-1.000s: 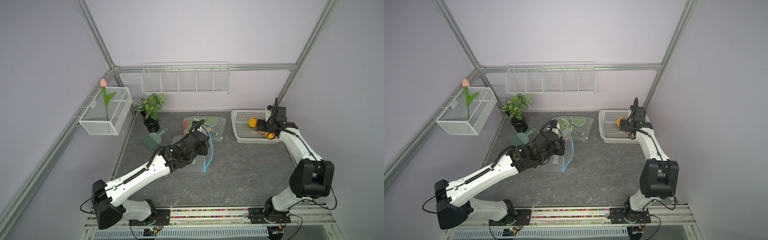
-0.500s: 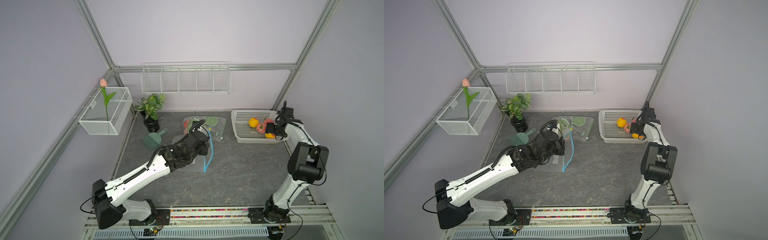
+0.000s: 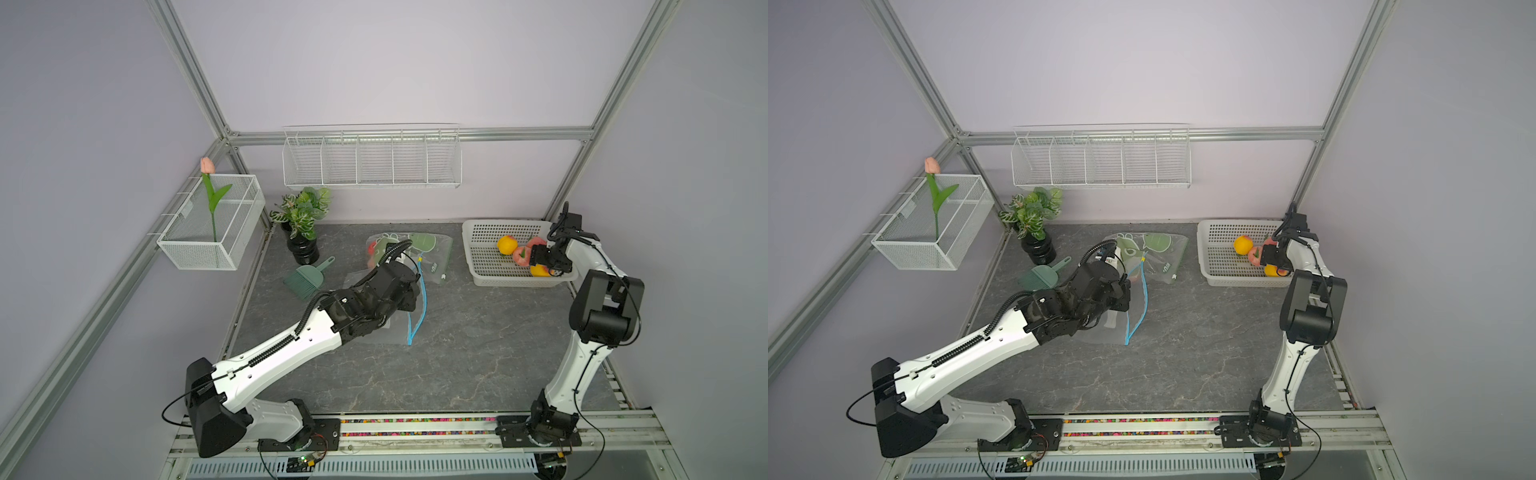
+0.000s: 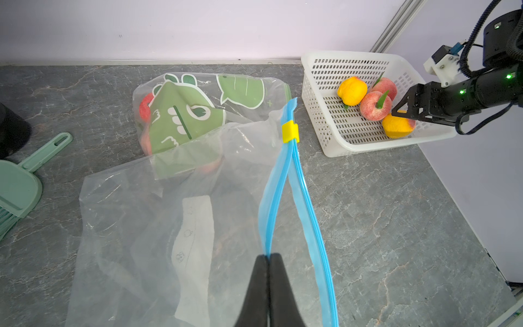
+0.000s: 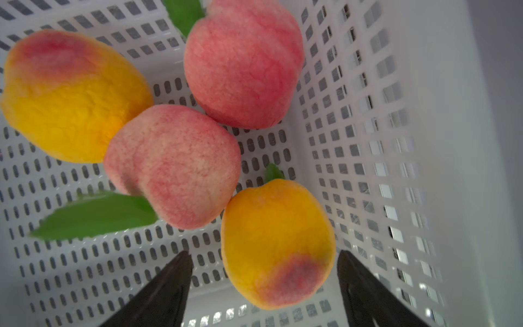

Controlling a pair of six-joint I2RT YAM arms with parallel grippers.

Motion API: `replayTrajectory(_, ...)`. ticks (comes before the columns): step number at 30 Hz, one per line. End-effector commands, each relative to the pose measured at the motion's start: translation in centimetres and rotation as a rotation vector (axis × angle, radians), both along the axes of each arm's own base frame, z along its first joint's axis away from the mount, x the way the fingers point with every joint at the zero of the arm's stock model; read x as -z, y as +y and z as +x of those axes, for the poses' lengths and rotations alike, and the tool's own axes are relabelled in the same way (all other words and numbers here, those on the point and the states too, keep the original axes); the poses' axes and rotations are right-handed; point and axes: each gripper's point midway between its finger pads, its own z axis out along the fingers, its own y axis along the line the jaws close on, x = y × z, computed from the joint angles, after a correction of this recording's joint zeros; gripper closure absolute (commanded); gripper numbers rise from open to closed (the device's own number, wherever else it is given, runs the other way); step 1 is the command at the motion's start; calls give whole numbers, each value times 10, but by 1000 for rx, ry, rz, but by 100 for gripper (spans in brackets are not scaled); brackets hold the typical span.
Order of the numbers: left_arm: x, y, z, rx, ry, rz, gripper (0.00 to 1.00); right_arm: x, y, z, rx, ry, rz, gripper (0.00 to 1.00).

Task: Place the peach in a zip-top bag and seal the zipper
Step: Pick up the peach from the basket.

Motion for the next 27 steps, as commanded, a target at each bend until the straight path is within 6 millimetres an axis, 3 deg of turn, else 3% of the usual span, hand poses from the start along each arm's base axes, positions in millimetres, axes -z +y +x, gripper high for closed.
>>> replayTrajectory(1,-5,2,4,-12,-15,3,100,8,-5,-1,5,39,-6,17)
replayTrajectory(11,-1,5,6,-25,-11,17,100,25,-1,4,13,55,45,25)
replayTrajectory(15,-1,6,5,-26,-11,19,100,23,3,3,12,48,72,40)
replayTrajectory(20,0,6,6,-29,-12,20,100,1,9,2,12,-15,95,43)
replayTrajectory(27,-3,4,7,-28,-17,12,100,-54,32,-6,-13,-180,176,44)
